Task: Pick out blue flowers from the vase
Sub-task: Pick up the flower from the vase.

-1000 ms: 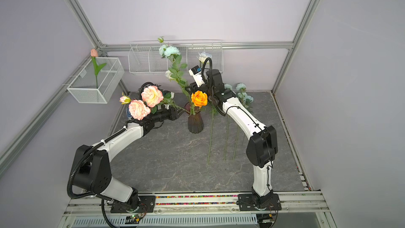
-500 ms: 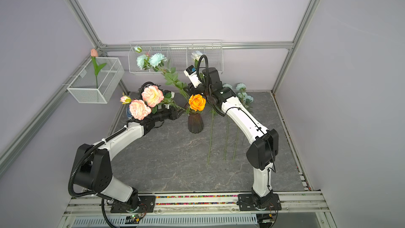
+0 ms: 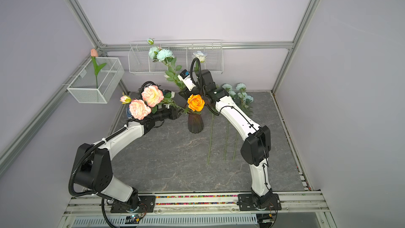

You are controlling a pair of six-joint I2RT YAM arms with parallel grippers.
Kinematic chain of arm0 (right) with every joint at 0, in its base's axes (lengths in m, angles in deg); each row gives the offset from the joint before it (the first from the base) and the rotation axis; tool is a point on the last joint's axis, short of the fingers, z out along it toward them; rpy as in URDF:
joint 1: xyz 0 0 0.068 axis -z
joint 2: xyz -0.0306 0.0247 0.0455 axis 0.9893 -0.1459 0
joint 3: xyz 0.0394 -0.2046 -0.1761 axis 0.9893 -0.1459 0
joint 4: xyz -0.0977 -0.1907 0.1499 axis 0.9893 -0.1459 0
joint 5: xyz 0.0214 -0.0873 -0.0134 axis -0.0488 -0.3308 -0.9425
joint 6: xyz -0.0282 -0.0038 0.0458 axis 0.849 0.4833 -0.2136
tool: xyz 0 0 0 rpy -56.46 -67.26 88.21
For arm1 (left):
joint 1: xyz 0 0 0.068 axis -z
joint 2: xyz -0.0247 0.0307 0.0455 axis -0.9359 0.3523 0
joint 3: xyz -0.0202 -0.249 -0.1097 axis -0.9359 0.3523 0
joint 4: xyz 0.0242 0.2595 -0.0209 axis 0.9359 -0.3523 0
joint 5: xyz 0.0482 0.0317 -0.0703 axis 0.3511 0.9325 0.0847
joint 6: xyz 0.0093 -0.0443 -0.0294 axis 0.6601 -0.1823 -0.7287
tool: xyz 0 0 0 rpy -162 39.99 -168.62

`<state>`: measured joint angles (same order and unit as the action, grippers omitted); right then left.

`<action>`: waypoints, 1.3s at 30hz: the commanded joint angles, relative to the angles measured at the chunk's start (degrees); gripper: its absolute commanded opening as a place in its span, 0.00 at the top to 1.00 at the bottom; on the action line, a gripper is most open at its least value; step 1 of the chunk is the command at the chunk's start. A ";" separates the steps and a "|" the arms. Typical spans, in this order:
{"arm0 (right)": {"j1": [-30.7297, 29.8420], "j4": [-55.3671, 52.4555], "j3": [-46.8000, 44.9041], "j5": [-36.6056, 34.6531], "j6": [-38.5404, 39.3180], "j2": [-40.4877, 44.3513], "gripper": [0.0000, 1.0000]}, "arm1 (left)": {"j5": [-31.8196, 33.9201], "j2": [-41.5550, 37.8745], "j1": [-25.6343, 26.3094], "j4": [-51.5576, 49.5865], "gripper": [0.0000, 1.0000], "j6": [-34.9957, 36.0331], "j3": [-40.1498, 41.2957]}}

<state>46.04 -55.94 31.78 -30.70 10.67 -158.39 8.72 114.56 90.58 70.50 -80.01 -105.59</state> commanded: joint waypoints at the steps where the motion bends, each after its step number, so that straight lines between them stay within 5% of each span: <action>1: -0.53 -1.55 3.58 0.16 2.09 -2.65 0.70 | 1.06 1.56 -0.32 -2.68 0.64 0.56 -1.20; 13: -2.04 -2.40 8.04 -7.48 3.30 -5.56 0.78 | 1.76 1.06 -0.32 -4.14 0.64 1.70 -0.85; 24: -1.96 3.05 -1.74 -8.17 4.00 4.04 0.77 | 1.42 1.61 -0.35 -3.53 0.64 1.39 -0.81; 39: -1.22 1.44 6.50 -10.07 3.93 -3.67 0.75 | 1.94 1.30 -0.38 -4.66 0.64 2.12 -1.43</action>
<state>44.44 -53.78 36.21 -40.10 13.07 -159.72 9.16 114.58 90.58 69.51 -79.38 -106.00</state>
